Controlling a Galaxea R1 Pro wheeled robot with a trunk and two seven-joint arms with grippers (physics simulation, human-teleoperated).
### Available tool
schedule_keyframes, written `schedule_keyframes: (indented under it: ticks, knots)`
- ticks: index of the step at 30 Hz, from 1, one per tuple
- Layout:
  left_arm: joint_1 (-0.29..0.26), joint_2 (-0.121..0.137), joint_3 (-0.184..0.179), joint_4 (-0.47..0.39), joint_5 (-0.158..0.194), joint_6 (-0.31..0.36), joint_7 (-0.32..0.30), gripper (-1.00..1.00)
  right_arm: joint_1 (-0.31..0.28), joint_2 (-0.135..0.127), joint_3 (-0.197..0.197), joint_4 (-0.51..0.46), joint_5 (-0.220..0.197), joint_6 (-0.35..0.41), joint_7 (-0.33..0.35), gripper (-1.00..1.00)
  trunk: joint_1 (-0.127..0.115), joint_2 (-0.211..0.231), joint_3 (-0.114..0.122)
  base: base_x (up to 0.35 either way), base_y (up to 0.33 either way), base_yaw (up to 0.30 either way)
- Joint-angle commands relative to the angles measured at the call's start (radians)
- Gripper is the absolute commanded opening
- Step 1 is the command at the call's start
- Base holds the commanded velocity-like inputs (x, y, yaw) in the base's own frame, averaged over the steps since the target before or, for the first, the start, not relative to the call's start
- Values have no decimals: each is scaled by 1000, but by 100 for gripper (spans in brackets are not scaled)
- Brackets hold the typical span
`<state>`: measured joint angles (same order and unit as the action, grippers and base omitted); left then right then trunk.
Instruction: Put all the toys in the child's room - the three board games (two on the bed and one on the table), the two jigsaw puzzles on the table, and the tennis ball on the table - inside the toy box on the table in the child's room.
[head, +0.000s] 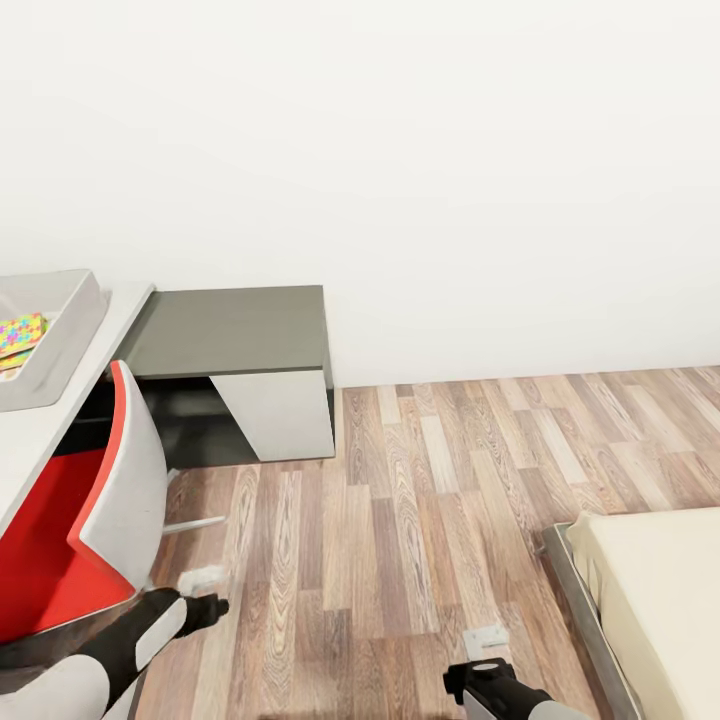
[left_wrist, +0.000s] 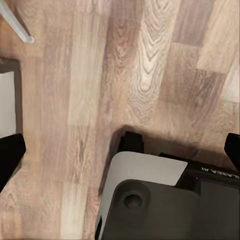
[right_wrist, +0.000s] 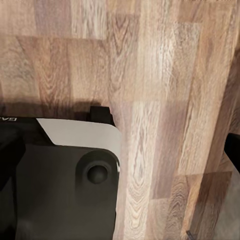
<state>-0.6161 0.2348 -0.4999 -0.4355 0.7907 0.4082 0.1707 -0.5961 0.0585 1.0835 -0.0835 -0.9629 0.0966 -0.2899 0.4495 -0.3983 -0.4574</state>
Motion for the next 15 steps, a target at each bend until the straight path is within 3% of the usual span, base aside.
schedule_keyframes:
  ticks: [1, 5, 8, 11, 15]
  knots:
    - [-1, -24, -21, 55, -9, -46, 8, 100, -1, 0, 8, -2, -5, 5, -7, 100, 1, -2, -2, 0, 0, 0]
    - [3, -87, -42, 204, -47, -177, 8, 100, -1, 0, 7, -2, -6, -2, -9, 100, 1, -2, -2, 0, 0, 0]
    - [24, -113, -48, 274, -68, -274, 7, 100, -1, -1, 7, -1, -7, -14, -9, 100, 1, -2, -2, 0, 0, 0]
    - [48, -123, -50, 298, -77, -337, 7, 100, -1, -2, 7, 0, -10, -48, -11, 100, 1, -2, -2, 0, 0, 0]
    - [60, -126, -51, 306, -80, -360, 7, 100, -1, -2, 7, 2, -13, -72, -12, 100, 1, -2, -2, 0, 0, 0]
